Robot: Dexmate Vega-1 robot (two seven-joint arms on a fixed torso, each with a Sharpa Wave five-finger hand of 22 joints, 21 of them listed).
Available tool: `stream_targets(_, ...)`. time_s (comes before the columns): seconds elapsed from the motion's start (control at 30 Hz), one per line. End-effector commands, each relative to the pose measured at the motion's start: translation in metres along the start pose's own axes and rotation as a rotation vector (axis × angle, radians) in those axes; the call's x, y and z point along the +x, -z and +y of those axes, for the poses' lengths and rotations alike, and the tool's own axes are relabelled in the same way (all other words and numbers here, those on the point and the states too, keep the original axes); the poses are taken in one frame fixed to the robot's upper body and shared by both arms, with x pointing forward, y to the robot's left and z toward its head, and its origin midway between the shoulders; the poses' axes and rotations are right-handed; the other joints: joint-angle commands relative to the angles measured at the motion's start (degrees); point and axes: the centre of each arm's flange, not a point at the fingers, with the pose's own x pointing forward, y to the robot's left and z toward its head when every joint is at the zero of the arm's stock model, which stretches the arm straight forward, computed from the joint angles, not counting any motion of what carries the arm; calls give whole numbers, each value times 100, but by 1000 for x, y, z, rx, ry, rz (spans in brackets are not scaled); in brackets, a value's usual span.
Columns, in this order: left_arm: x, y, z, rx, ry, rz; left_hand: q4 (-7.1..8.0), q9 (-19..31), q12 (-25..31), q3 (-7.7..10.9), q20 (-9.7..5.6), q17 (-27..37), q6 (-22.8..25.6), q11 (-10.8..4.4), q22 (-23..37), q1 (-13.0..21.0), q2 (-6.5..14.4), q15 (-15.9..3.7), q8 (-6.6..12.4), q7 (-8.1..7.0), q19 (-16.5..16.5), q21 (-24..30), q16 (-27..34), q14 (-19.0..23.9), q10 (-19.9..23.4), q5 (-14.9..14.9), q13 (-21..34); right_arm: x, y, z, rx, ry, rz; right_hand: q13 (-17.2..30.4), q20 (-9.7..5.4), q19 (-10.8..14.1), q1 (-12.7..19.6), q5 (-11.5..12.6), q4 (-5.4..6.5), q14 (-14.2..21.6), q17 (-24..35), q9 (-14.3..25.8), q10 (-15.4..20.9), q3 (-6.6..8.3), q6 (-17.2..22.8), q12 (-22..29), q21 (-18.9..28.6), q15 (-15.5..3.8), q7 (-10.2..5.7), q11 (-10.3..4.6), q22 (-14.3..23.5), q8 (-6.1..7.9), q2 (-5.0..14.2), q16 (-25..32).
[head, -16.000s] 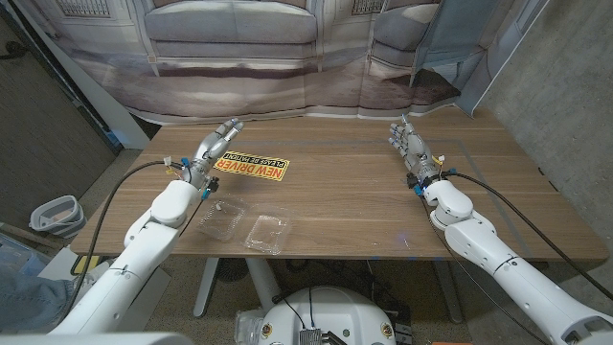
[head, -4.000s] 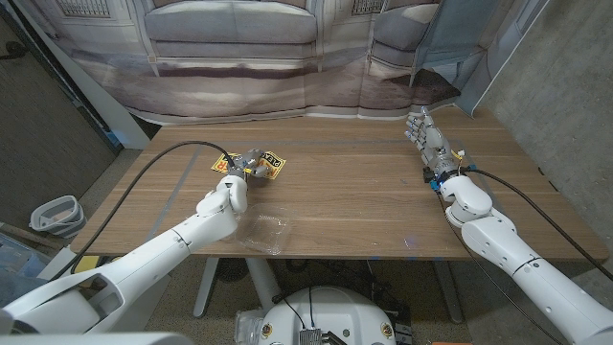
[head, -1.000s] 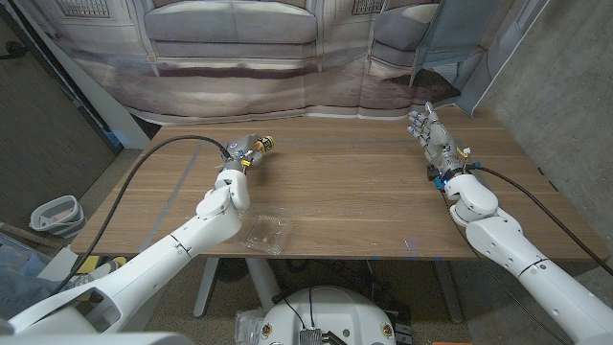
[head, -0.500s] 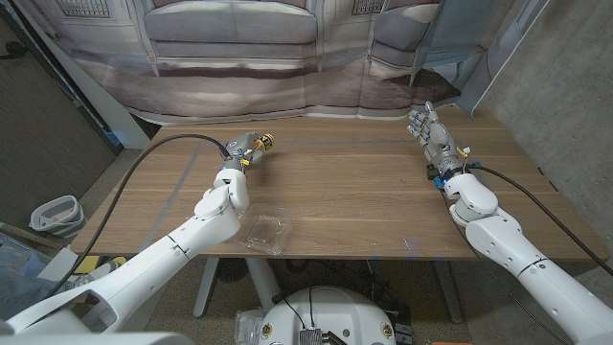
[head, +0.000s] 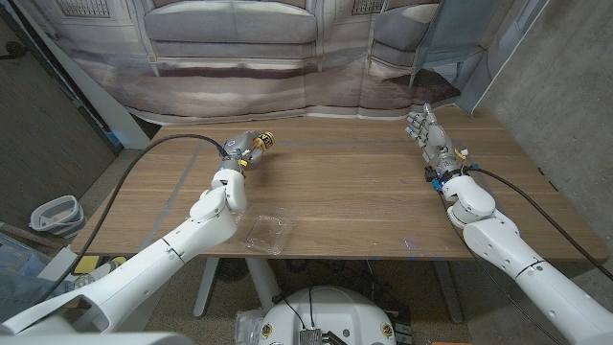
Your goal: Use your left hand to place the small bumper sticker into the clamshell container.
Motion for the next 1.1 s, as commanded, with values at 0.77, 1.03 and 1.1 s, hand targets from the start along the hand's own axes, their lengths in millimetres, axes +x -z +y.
stream_targets(0.77,-3,-5,18,-8,-11,-40,43,7,-48,20,-25,17,30,23,18,-100,-10,-114,-20,14,19,-41,-40,-2,10,-3,13,-2,6,8,11,-7,-2,34,6,24,26,-9,-38,39,20,16,39,13,44,5,-12,10,17,-1,20,14,69,-10)
stream_targets(1.03,-5,-5,23,-27,-3,-50,47,7,-51,27,-27,17,35,19,18,-111,-7,-105,-26,15,22,-46,-44,8,24,-1,14,-1,6,7,12,-7,-10,34,7,23,25,-11,-39,34,20,16,40,11,37,5,-13,6,25,-3,20,10,72,-12)
stream_targets(1.1,-6,-4,24,-20,-4,-48,47,7,-50,30,-27,17,40,14,18,-111,-6,-105,-25,17,28,-45,-44,13,30,0,14,-1,6,6,15,-1,-11,34,7,24,25,-12,-39,34,20,16,42,11,35,5,-13,6,18,-6,20,10,73,-12)
